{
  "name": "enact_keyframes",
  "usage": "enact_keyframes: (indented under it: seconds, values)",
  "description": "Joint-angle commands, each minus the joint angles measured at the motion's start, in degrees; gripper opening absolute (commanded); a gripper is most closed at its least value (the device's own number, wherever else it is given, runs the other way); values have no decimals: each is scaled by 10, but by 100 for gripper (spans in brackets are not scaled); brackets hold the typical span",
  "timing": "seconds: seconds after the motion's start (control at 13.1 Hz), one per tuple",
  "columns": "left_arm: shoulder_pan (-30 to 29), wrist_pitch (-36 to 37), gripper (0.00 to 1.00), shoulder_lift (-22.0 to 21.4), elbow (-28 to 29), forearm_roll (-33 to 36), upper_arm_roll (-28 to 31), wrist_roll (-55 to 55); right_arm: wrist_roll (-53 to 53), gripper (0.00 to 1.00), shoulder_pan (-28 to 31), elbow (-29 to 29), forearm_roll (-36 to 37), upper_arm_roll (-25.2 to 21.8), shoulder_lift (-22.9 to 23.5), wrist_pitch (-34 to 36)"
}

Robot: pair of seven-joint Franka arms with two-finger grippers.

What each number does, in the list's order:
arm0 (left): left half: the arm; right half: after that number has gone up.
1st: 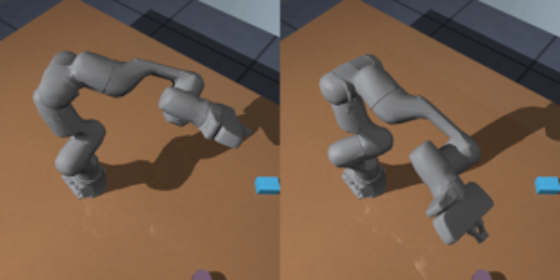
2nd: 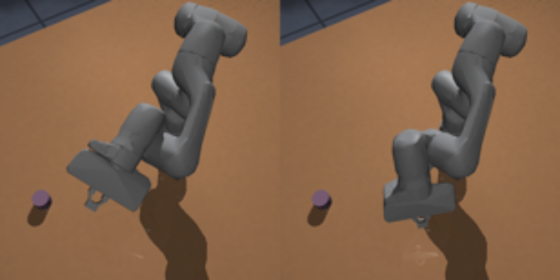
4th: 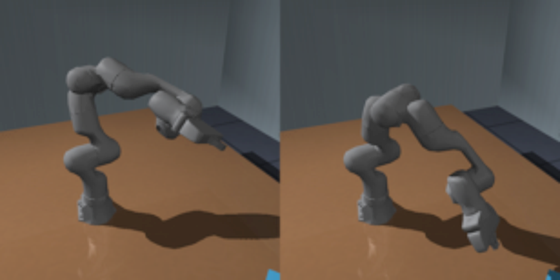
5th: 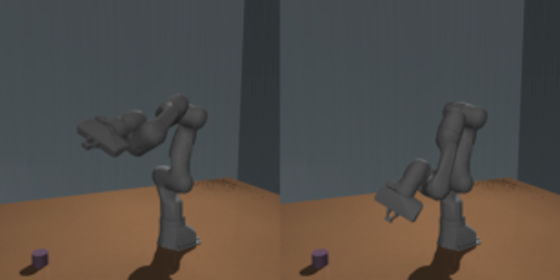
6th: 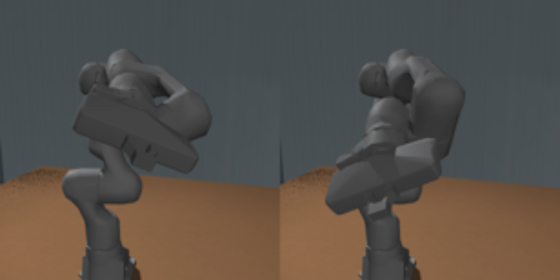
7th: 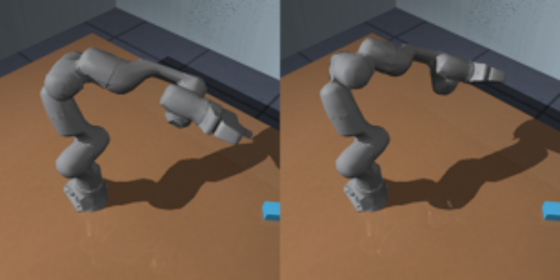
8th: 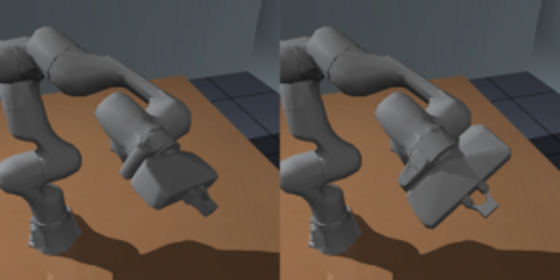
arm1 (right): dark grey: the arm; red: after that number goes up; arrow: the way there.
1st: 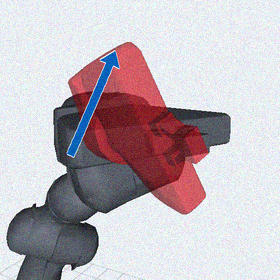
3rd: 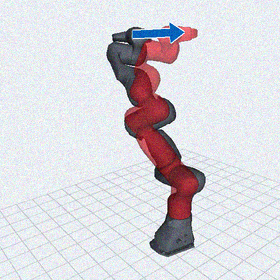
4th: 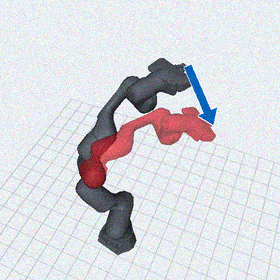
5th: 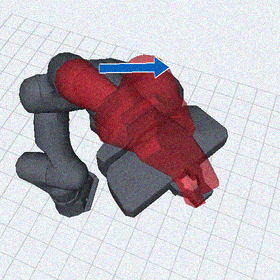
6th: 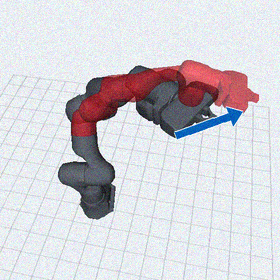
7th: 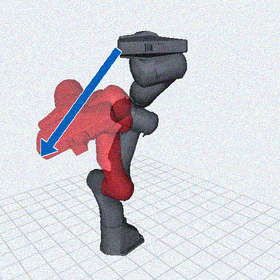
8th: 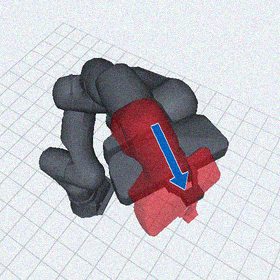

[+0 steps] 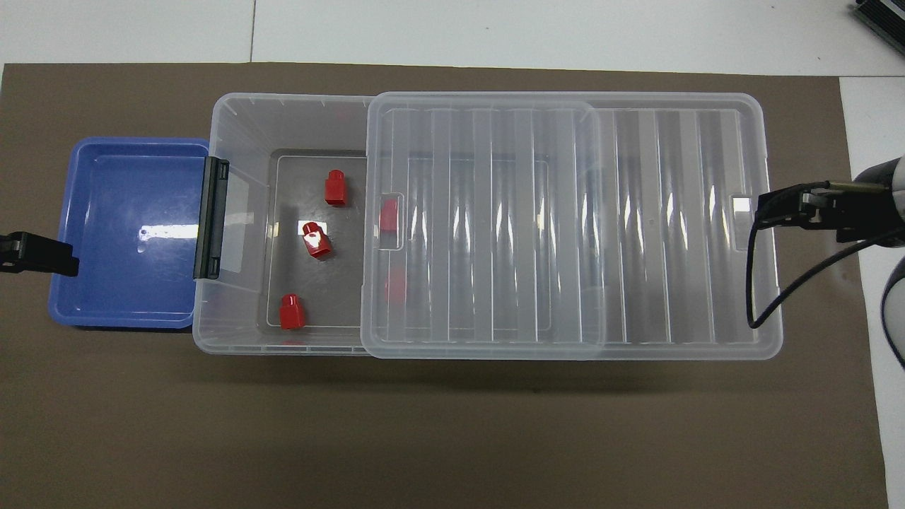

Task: Place red block in blue tray from box
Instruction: 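Reach the left gripper into the open box toward a red block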

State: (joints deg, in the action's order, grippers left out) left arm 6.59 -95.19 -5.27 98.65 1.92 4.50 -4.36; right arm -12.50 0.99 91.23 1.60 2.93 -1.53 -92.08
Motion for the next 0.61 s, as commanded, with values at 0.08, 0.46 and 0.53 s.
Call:
enact_keyframes:
  seconds: [0.08,0.46,0.53]
  values:
    - [94,-133,100,-4,40,3,2,-227,-12,100,5,-36,12,1,21,35]
    - [188,-298,100,74,119,0,2,-353,-11,100,9,-26,13,0,12,58]
    - [189,-325,100,91,120,0,2,-355,-10,100,9,-22,13,0,8,59]
